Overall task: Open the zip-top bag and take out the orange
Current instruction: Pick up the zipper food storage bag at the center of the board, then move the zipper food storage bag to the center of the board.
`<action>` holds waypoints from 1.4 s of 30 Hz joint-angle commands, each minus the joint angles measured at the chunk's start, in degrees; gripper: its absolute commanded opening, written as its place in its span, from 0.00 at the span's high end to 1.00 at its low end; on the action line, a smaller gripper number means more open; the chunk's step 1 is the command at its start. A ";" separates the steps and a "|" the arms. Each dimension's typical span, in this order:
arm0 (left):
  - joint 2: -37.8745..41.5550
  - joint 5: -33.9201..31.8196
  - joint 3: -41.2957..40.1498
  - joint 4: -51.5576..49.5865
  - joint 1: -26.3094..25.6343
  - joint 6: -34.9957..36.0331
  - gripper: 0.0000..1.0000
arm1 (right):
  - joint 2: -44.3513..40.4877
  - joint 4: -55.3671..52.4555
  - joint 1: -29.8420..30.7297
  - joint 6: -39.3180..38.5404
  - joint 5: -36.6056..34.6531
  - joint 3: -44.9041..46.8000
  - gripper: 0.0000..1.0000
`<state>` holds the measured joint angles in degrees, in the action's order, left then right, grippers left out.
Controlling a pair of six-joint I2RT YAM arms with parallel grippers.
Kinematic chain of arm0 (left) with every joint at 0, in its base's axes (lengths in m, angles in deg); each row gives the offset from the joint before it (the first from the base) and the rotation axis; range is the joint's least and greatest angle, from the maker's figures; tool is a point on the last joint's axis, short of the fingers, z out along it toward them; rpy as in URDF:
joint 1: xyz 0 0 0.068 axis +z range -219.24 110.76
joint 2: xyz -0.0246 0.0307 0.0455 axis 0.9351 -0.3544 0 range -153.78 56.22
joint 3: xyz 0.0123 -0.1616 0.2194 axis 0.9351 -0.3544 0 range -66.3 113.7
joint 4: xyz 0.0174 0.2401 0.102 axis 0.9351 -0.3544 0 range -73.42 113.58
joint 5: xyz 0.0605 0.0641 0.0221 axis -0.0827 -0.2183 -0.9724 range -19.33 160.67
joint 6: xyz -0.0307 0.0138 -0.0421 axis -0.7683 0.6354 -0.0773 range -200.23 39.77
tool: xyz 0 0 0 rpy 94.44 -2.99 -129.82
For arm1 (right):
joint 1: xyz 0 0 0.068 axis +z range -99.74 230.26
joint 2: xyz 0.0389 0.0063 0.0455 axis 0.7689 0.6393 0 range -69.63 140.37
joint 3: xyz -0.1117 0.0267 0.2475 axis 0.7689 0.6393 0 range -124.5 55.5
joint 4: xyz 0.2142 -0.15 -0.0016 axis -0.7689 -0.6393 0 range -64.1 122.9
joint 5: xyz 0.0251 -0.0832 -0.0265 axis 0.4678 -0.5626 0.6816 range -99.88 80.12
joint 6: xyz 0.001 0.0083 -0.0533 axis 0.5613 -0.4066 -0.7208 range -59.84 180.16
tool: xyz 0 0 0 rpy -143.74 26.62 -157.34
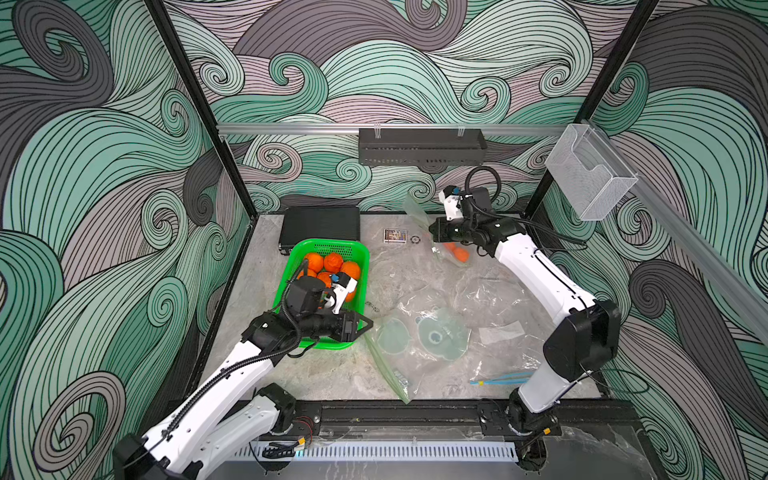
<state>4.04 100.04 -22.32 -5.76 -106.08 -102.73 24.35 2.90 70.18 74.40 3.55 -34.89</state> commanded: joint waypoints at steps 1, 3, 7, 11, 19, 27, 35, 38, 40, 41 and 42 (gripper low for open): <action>-4.24 0.11 -0.07 6.58 -5.42 -2.53 0.51 | -3.19 1.65 -0.99 1.90 1.12 0.81 1.00; -8.68 -1.41 -0.37 8.45 -8.97 -2.97 0.54 | -4.46 1.67 -1.24 2.40 1.02 1.15 1.00; -17.76 -6.23 -2.23 15.61 -12.63 -3.50 0.59 | -6.20 1.44 -1.55 3.12 1.16 1.02 1.00; -26.93 -7.55 -0.80 20.62 -12.97 -4.13 0.64 | -7.88 0.23 -1.64 3.87 1.76 -0.34 1.00; -40.62 -14.61 9.73 18.17 -12.93 -3.56 0.65 | -13.05 -1.58 -1.72 4.48 1.43 -0.95 1.00; -52.47 -16.35 19.82 18.17 -12.39 -5.11 0.65 | -18.46 -3.78 -1.72 4.72 0.74 -2.14 1.00; -53.97 -14.58 25.47 15.40 -10.88 -3.20 0.54 | -24.02 -7.52 -1.82 3.61 -1.00 -2.60 1.00; -49.59 -13.78 24.92 13.71 -10.80 -2.59 0.46 | -26.24 -9.18 -1.82 3.54 -1.33 -2.28 1.00; -46.40 -13.02 24.68 11.77 -10.72 -2.38 0.41 | -27.94 -10.11 -1.82 3.88 -1.14 -1.30 1.00; -44.48 -12.37 24.49 10.85 -10.75 -2.20 0.39 | -29.07 -10.53 -1.82 4.16 -0.51 -0.34 1.00; -42.40 -12.31 24.08 9.55 -10.71 -2.15 0.39 | -30.28 -10.65 -1.84 4.45 0.40 0.88 1.00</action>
<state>-45.03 85.92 1.36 7.68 -116.97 -106.12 -2.86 -7.02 68.61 78.42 3.09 -35.35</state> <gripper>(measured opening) 0.604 0.056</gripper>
